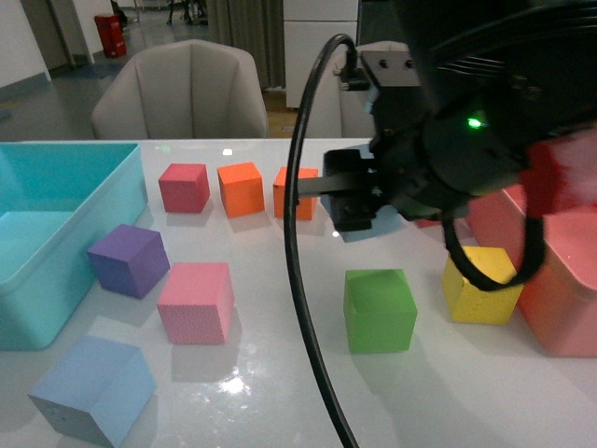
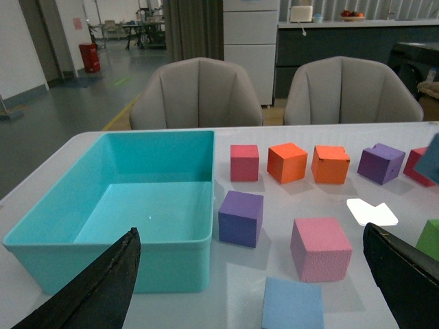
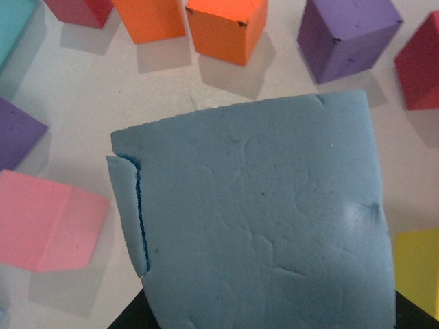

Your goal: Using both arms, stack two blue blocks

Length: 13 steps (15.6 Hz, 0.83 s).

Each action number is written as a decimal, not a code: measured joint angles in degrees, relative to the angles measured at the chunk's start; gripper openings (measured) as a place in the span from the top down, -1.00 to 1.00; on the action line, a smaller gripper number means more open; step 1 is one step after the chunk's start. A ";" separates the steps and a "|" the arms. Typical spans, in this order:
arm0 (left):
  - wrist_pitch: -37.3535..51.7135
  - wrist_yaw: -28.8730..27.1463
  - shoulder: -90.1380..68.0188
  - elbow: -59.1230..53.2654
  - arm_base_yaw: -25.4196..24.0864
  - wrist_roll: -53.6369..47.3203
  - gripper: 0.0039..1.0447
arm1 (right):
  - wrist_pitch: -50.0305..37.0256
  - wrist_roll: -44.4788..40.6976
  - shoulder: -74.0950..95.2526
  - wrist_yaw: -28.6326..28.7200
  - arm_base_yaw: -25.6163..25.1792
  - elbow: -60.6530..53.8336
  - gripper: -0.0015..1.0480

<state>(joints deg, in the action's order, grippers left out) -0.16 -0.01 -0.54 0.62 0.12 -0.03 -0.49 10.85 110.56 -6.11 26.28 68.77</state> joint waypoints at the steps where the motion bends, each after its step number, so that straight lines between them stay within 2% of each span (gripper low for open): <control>1: 0.00 0.00 0.00 0.00 0.00 0.00 -0.88 | 1.84 -0.04 4.00 0.48 0.39 5.16 0.19; 6: -0.02 0.00 0.00 0.00 0.00 0.00 -0.88 | 8.22 0.20 19.15 2.89 0.77 23.58 0.21; 12: 0.00 0.00 0.00 0.00 0.00 0.00 -0.88 | 13.07 1.95 26.49 3.17 1.18 32.76 0.21; 13: 0.00 0.00 0.00 0.00 0.00 0.00 -0.88 | 19.61 6.19 31.28 1.88 2.36 38.42 0.21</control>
<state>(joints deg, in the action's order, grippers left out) -0.16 -0.01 -0.54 0.62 0.12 -0.03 19.11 17.04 141.84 -4.23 28.64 107.20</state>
